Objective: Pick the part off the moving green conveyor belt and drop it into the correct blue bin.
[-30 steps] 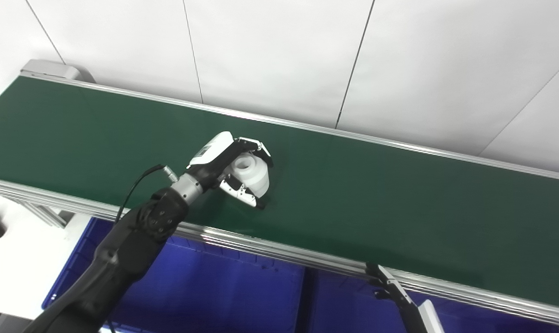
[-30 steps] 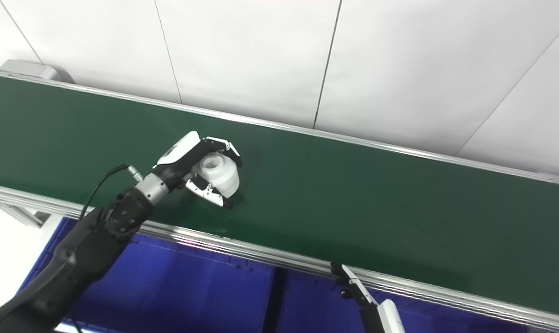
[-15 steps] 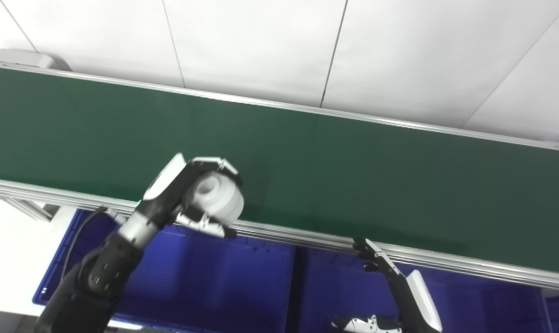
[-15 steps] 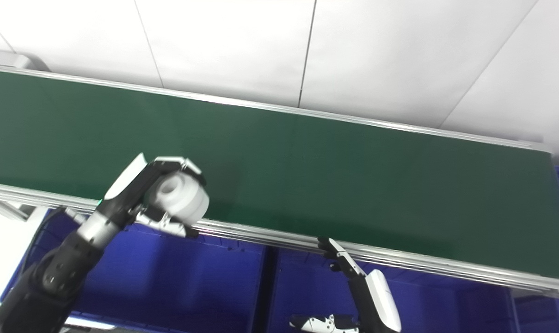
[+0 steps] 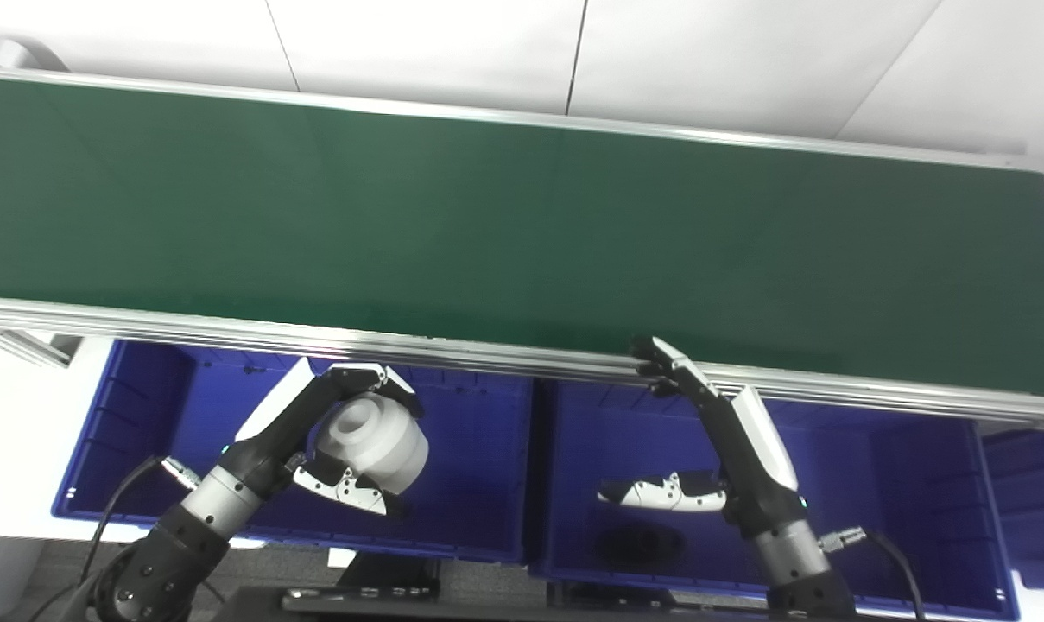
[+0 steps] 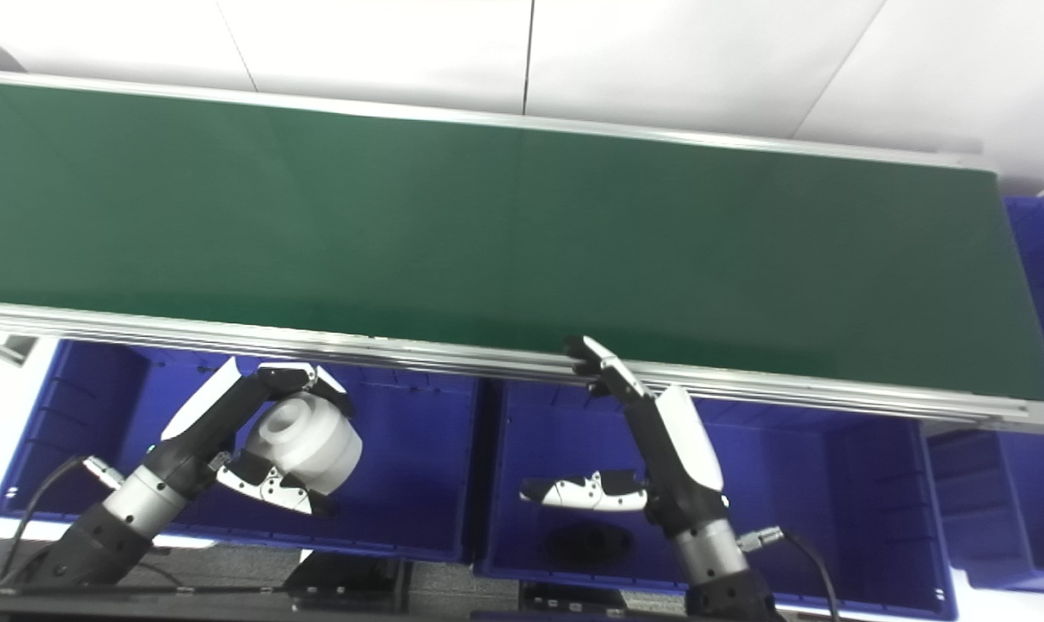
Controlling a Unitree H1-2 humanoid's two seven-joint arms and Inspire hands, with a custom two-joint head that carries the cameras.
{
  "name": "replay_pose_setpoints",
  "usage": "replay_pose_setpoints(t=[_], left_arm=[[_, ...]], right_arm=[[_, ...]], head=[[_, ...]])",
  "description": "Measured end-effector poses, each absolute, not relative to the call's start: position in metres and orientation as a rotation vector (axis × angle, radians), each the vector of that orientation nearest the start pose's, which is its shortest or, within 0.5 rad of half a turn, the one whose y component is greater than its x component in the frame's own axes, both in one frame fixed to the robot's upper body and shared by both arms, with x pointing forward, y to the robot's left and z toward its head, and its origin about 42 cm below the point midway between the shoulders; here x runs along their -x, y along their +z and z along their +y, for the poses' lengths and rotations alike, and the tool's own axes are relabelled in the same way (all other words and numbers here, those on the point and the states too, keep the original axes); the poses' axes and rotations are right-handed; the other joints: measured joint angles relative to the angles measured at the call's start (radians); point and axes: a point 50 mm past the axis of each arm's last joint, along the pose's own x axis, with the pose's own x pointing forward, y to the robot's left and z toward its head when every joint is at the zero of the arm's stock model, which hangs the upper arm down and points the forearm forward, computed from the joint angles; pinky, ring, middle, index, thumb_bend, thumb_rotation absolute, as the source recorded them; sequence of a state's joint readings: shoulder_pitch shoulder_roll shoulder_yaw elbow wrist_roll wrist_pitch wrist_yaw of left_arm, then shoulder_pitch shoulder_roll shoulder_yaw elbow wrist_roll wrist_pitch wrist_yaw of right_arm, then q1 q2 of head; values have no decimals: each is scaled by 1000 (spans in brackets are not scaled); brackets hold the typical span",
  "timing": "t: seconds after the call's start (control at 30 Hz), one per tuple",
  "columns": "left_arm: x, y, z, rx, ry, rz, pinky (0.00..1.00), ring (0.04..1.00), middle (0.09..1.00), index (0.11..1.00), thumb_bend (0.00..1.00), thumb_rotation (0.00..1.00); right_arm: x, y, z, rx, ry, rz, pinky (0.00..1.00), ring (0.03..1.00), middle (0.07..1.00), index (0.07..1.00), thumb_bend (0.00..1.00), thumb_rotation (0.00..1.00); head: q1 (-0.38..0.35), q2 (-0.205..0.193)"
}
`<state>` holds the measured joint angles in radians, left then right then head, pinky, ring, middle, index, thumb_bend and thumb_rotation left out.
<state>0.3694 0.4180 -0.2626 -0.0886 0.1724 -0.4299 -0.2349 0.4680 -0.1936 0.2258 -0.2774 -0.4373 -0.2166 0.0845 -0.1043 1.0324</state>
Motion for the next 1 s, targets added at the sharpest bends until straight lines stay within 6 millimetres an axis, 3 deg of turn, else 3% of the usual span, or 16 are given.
replay_pose_setpoints(t=[0.2, 0.23, 0.27, 0.33, 0.37, 0.43, 0.53, 0.73, 0.8, 1.0], left_arm=[[-128, 50, 262, -616, -681, 17, 541, 472, 509, 484, 500, 0], [-129, 46, 260, -654, -688, 40, 557, 548, 508, 486, 507, 0], [-128, 43, 259, -697, -697, 69, 638, 666, 657, 545, 527, 109], [-127, 38, 256, -763, -709, 112, 786, 798, 796, 772, 625, 433], [-127, 37, 254, -801, -705, 137, 798, 807, 805, 785, 631, 452], [-129, 38, 250, -865, -691, 179, 934, 903, 901, 873, 680, 622], [-131, 45, 242, -952, -706, 213, 993, 962, 963, 927, 726, 783], [-131, 48, 239, -1021, -713, 274, 1000, 981, 986, 948, 747, 819], [-130, 48, 239, -1011, -711, 286, 989, 969, 978, 946, 763, 785], [-131, 55, 241, -689, -659, 205, 833, 931, 961, 936, 832, 616]], right_arm=[[-121, 85, -212, 526, 357, -11, 729, 805, 846, 876, 941, 469], [-121, 85, -212, 525, 357, -12, 728, 806, 847, 877, 939, 467], [-122, 85, -212, 524, 358, -12, 729, 808, 848, 879, 935, 465], [-122, 85, -212, 521, 358, -13, 726, 805, 847, 878, 933, 460], [-123, 86, -212, 517, 357, -13, 725, 805, 847, 877, 933, 460], [-123, 86, -213, 517, 357, -14, 731, 805, 848, 880, 930, 467], [-122, 86, -214, 520, 358, -14, 731, 807, 849, 881, 936, 484], [-117, 87, -214, 526, 358, -7, 713, 800, 847, 877, 935, 484], [-116, 87, -214, 531, 358, -4, 729, 807, 848, 879, 941, 503], [-112, 89, -212, 551, 374, 30, 756, 816, 844, 887, 952, 514]], head=[[15, -6], [17, -6], [20, -8], [21, -12], [21, -12], [20, -9], [21, -12], [15, -18], [14, -18], [-49, -38]])
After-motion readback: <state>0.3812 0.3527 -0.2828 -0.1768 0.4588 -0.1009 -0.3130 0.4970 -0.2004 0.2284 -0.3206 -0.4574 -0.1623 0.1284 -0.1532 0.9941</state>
